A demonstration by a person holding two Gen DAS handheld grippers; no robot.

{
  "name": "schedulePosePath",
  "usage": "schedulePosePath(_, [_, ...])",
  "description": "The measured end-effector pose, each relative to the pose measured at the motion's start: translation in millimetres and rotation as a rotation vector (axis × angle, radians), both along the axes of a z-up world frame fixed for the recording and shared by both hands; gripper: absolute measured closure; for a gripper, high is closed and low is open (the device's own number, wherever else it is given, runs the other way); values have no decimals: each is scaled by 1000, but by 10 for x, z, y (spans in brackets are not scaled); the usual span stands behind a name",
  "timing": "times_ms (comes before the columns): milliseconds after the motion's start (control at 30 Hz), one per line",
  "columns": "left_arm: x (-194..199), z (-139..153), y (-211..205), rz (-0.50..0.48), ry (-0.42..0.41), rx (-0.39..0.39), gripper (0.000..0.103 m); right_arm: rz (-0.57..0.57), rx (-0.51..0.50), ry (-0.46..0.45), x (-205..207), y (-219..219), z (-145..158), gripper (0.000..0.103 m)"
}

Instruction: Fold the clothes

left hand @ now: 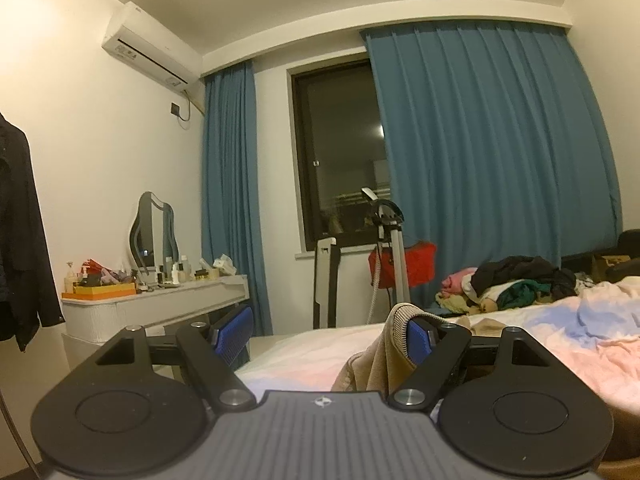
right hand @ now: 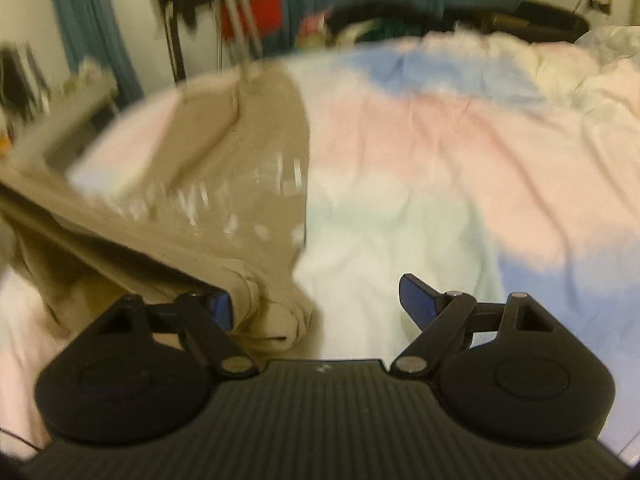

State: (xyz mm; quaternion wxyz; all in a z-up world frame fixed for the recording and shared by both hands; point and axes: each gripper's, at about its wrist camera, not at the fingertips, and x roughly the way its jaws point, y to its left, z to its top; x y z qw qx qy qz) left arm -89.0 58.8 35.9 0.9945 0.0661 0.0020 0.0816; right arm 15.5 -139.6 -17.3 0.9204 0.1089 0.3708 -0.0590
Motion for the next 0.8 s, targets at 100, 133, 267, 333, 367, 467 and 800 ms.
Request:
schedulePosePath(100, [-5,-59,38,-13,34,-34,23,-95,-54,-88,-23,5,97,20])
schedulePosePath(133, [-28,-56,68,-16,35,-39,23,-136,-70,-143,-68,-11,185,20])
schedulePosePath(267, [-83,285,224,0,0,-90,22,-183,-47,-369,-247,-82,794,20])
schedulePosePath(333, [-107,577,302,2,-41,-124,22,-176,-67,-463,-269,-45,1193,20])
schedulePosePath(367, [-124,747,322,8,-68,-126,22,-170,-77,-507,-285,-21,1402,20])
schedulePosePath(467, [-167,1312,420,15,-157,-155,22,-148,-92,-632,-368,39,2046,20])
schedulePosePath(800, [-645,3183,676,-12,-404,-128,16,-58,-104,-937,-927,5,3913,20])
